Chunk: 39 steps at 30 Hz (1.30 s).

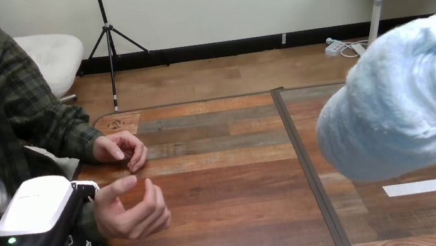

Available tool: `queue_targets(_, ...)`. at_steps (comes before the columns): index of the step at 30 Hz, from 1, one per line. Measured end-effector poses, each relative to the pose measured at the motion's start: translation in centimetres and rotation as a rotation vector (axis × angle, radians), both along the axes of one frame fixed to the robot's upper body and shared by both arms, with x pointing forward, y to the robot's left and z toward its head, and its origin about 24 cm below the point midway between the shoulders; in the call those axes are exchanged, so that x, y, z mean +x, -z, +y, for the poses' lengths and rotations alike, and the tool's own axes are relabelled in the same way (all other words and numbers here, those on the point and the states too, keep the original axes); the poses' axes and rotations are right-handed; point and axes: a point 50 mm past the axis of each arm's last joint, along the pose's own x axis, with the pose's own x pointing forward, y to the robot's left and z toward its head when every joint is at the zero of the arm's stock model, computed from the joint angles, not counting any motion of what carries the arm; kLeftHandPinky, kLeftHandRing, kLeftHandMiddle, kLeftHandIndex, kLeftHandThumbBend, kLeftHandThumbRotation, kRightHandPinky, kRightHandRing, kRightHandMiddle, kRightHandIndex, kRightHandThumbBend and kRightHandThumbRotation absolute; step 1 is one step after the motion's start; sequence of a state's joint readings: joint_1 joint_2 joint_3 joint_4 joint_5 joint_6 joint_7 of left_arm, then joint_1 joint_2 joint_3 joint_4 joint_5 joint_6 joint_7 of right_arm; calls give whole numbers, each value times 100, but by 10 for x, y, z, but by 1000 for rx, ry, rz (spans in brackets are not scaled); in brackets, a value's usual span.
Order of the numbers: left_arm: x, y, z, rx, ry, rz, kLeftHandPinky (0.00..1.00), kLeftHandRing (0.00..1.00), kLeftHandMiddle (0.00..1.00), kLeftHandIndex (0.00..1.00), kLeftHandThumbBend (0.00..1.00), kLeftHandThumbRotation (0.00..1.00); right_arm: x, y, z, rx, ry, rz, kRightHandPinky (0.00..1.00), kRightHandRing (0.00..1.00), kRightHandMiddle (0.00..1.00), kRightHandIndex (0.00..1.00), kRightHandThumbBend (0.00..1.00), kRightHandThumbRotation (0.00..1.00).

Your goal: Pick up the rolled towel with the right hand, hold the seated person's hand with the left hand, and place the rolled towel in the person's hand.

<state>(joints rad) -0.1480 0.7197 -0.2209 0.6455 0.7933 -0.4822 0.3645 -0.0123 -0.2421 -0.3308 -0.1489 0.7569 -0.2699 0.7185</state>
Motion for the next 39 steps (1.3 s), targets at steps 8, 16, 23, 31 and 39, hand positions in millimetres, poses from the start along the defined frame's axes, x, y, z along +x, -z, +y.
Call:
queue_targets(8, 1, 1, -4, -46, -10, -3, 41, 42, 45, 46, 90, 0, 1, 1, 2, -10, 0, 11, 9, 16, 21, 24, 77, 0)
queue_targets(16, 2, 0, -10, -82, -8, -10, 39, 40, 43, 45, 89, 0, 3, 3, 6, -22, -10, 24, 9, 16, 21, 25, 76, 0)
queue_targets(23, 2, -4, -13, -105, -1, -29, 39, 40, 42, 44, 89, 0, 5, 5, 11, -34, -28, 35, 9, 17, 21, 25, 76, 0)
queue_targets(31, 3, -10, -15, -139, 2, -62, 36, 37, 40, 42, 90, 0, 9, 10, 17, -44, -49, 57, 11, 18, 22, 26, 76, 0)
queue_targets(39, 5, -17, -17, -168, 4, -96, 33, 34, 38, 40, 90, 0, 16, 15, 23, -50, -77, 59, 13, 20, 23, 27, 75, 0)
